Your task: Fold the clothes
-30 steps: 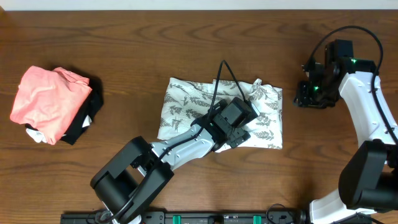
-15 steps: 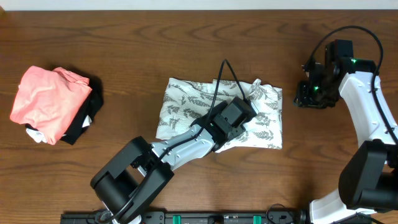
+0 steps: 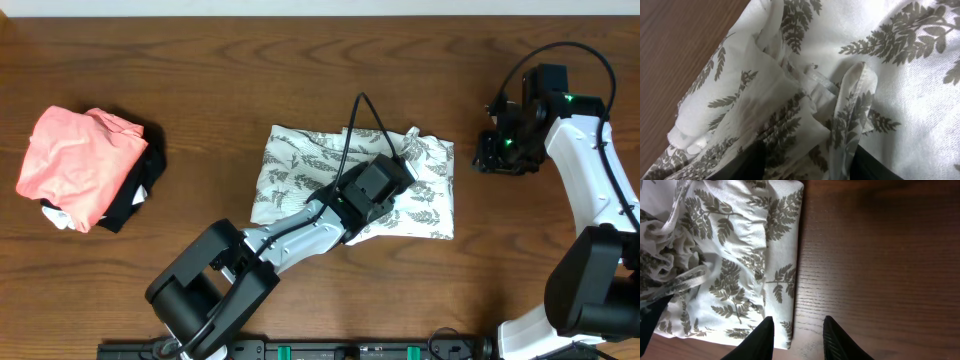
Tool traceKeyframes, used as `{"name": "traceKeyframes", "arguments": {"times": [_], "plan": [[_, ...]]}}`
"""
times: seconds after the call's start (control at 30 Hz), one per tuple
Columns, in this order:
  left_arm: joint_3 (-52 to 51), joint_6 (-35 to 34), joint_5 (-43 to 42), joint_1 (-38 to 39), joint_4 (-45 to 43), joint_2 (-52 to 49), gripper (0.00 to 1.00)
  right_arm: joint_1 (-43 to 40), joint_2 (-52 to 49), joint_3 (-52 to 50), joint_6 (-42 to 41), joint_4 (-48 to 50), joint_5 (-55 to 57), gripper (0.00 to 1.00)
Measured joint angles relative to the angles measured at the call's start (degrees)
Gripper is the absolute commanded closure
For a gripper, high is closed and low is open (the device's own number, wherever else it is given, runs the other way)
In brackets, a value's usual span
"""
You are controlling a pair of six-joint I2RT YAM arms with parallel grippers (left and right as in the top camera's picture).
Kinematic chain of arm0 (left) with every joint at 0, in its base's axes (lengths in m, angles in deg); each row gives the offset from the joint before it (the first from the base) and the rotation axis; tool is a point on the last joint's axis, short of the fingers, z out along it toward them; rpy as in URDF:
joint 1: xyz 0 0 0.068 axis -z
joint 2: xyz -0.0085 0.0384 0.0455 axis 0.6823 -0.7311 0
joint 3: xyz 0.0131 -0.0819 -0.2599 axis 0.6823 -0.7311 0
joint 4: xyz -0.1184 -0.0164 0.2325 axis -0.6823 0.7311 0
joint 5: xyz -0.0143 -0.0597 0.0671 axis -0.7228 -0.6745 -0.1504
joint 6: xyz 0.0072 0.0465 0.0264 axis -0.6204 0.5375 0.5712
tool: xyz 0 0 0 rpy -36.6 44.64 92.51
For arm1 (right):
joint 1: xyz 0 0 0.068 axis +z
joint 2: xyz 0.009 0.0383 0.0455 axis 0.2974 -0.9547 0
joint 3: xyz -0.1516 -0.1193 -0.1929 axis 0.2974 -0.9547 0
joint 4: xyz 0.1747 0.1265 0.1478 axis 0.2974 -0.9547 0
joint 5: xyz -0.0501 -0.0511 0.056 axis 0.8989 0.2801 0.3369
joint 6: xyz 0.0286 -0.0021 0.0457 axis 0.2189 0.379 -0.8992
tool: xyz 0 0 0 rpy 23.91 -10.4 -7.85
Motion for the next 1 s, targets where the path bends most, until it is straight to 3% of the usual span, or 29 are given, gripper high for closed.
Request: {"name": "traceKeyframes", "arguments": {"times": [0.17, 0.23, 0.47, 1.0], "plan": [[0.0, -0.2, 0.0, -1.0, -0.2, 0.0, 0.41, 0.0, 0.0, 0.0, 0.0, 0.0, 0.0, 0.69], [0.0, -0.2, 0.0, -1.3, -0.3, 0.0, 0.46, 0.0, 0.0, 0.0, 0.0, 0.0, 0.0, 0.69], [0.0, -0.1, 0.0, -2.2, -0.6, -0.8, 0.92, 0.0, 0.0, 0.0, 0.0, -0.2, 0.0, 0.69], [0.0, -0.2, 3.5, -4.7, 1.0, -0.8, 0.94, 0.0, 0.0, 0.0, 0.0, -0.2, 0.2, 0.69]]}}
